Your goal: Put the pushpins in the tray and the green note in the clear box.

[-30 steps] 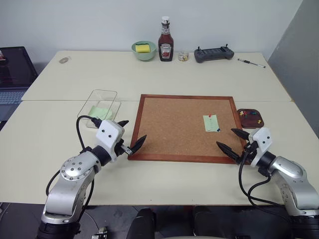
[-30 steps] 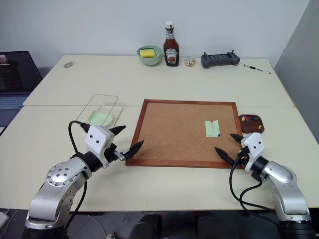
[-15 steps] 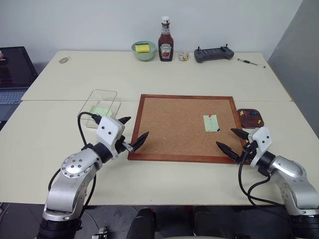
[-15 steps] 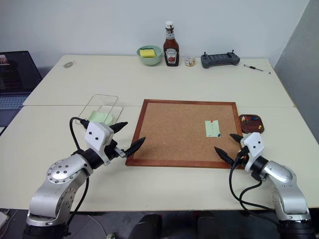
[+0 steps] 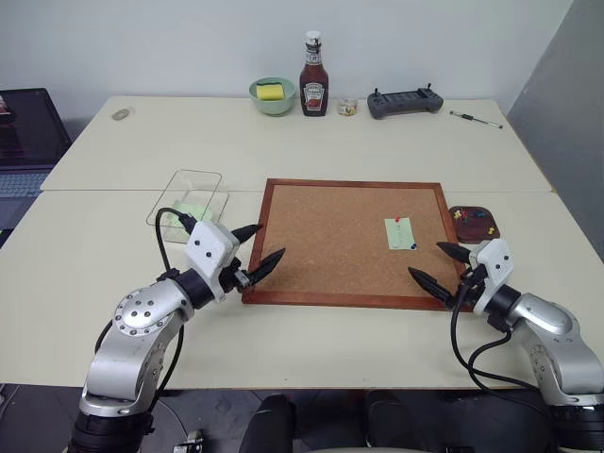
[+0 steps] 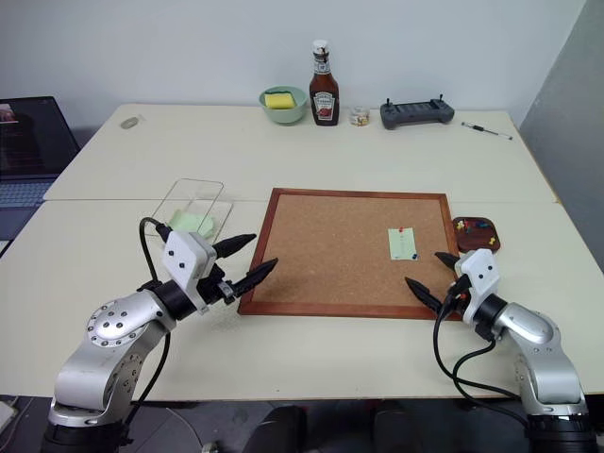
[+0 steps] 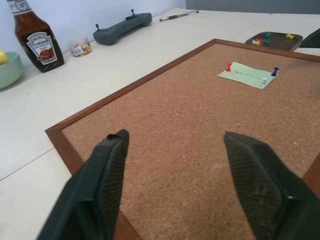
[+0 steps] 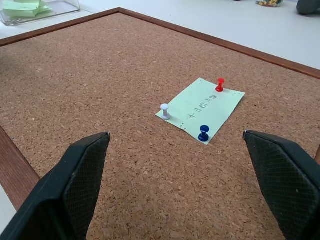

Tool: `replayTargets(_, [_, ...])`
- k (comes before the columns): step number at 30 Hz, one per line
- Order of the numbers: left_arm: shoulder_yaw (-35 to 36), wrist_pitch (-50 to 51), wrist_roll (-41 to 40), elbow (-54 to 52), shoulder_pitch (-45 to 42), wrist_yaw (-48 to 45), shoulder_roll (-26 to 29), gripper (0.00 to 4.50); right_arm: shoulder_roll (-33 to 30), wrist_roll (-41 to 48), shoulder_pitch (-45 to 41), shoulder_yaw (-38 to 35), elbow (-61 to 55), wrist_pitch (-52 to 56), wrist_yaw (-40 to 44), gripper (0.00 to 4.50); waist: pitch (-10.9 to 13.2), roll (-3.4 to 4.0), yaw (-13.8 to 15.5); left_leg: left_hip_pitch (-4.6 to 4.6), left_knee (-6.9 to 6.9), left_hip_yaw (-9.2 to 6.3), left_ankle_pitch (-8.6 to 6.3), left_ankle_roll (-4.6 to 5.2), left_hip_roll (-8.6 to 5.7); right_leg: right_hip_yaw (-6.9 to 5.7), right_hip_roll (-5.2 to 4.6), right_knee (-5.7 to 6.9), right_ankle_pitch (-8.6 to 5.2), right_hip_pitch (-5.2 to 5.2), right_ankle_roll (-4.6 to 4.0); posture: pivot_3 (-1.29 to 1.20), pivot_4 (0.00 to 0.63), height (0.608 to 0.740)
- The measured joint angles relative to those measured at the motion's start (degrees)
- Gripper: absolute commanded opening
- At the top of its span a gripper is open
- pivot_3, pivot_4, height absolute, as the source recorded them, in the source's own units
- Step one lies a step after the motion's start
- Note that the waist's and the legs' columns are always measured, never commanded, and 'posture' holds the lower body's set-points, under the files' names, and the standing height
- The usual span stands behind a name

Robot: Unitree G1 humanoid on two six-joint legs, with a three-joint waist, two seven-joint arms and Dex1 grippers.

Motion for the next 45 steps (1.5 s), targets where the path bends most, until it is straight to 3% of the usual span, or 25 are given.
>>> replayTargets(13, [-5.45,-2.71,0.12,10.21,-8.80,-4.24,-2.95,0.07,-0.04,0.53,0.42,-0.33,-3.74,2.44,-0.52,4.50,0.00,0.00,0.05,-0.01,0.00,-0.02,0.00,0.00,-0.02,-0.02,0.00,0.00,0.00,0.01,0.00,0.00,0.150,0.740])
replayTargets(30, [-14.16,-6.13,3.19,30.85,-22.28,-8.60,-12.07,0.07,-0.27,2.07,-0.28,-0.18,-7.77,7.44,-2.83,4.50,0.00,-0.01,-0.03,-0.04,0.07,-0.03,0.00,0.00,-0.05,-0.02,0.00,0.01,0.00,-0.01,0.01,0.00,0.150,0.740])
replayTargets(45, [-17.17,-15.15,10.42,48.08,-27.01,-9.60,-15.80,0.07,-0.23,1.01,-13.11,3.86,-0.60,13.81,-4.33,4.50,0.00,0.00,-0.04,-0.05,0.08,-0.05,0.01,0.00,-0.09,-0.02,-0.01,0.04,0.00,-0.02,0.01,0.00,0.150,0.740])
